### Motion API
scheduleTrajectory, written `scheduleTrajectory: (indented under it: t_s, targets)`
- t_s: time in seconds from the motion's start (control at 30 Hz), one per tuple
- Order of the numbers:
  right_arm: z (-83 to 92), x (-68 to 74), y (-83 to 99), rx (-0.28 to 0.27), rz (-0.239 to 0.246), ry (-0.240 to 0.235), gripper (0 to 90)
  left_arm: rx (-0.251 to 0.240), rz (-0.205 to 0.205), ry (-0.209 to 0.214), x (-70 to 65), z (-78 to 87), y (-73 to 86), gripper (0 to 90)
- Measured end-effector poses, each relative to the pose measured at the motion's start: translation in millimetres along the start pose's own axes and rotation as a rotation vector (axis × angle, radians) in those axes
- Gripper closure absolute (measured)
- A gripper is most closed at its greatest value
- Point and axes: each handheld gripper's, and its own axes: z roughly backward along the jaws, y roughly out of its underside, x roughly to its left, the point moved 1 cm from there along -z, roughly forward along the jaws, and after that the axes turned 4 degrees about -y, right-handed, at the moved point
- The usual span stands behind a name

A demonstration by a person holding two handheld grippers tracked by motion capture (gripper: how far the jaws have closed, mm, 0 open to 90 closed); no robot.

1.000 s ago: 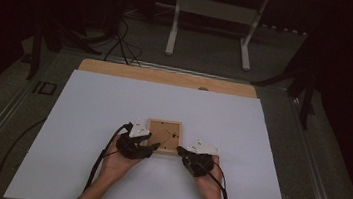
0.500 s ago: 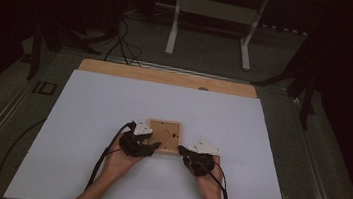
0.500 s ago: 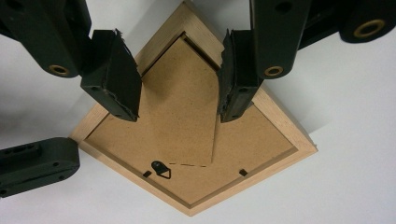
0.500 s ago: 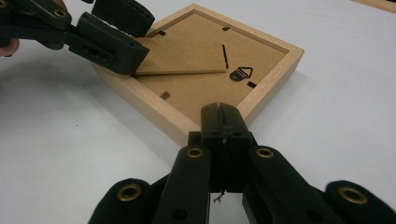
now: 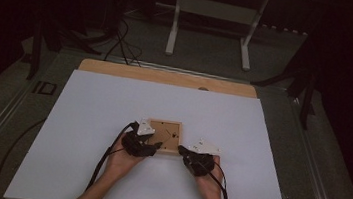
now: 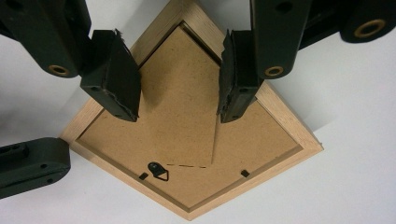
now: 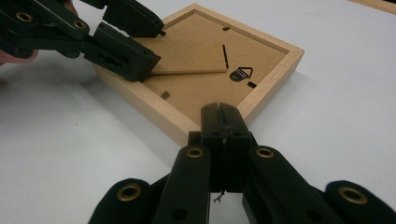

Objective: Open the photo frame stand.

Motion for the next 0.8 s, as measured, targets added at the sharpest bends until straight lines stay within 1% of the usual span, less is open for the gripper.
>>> scheduleTrajectory:
  t_s: [0.27, 0.47, 0.63, 0.77, 0.8]
  targets:
    - [0.0, 0.3, 0.2, -0.001, 0.004, 0.003, 89.9, 0.001, -0.009, -0.017, -2.2, -1.3, -0.9, 50.1]
    - [0.1, 0.4, 0.2, -0.002, 0.004, 0.002, 89.9, 0.017, -0.018, -0.025, -3.0, -1.0, -2.7, 50.9]
    - [0.1, 0.4, 0.4, -0.003, 0.005, 0.002, 89.9, 0.020, -0.013, -0.032, -3.7, 0.0, -4.7, 50.9]
    - [0.1, 0.4, 0.5, -0.003, 0.007, 0.002, 89.9, 0.035, -0.031, -0.041, -4.8, 1.2, -8.8, 51.0]
    - [0.1, 0.4, 0.4, -0.003, 0.008, 0.002, 89.9, 0.036, -0.029, -0.042, -5.3, 1.5, -9.8, 51.0]
